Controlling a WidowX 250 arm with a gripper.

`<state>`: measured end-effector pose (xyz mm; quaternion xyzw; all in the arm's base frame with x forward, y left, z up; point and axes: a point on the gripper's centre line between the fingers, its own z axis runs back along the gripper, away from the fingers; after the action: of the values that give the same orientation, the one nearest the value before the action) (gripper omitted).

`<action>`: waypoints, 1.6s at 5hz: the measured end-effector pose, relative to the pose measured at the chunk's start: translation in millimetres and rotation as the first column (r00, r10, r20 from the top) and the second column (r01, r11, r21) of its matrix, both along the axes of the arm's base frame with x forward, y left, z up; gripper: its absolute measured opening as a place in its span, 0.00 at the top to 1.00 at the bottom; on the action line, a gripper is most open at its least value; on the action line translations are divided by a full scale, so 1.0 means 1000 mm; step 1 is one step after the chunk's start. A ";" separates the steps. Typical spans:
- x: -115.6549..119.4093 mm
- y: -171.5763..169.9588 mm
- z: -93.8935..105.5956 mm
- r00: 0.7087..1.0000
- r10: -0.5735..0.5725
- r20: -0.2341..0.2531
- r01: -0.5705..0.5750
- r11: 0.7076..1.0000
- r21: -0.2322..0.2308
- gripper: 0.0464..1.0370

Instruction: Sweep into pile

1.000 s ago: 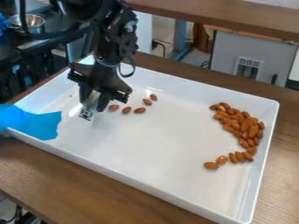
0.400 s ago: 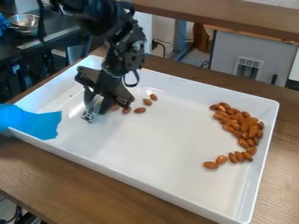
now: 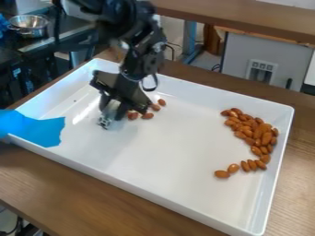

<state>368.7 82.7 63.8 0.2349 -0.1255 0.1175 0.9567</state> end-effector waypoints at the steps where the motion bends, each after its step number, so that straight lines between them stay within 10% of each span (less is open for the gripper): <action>1: 0.007 -0.025 0.000 1.000 -0.026 -0.004 0.026 0.999 -0.038 0.67; 8: 0.011 -0.200 0.008 0.987 -0.160 -0.011 0.155 0.970 -0.185 0.67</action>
<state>379.4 -117.1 72.2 0.1366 -0.1200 0.0490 0.9821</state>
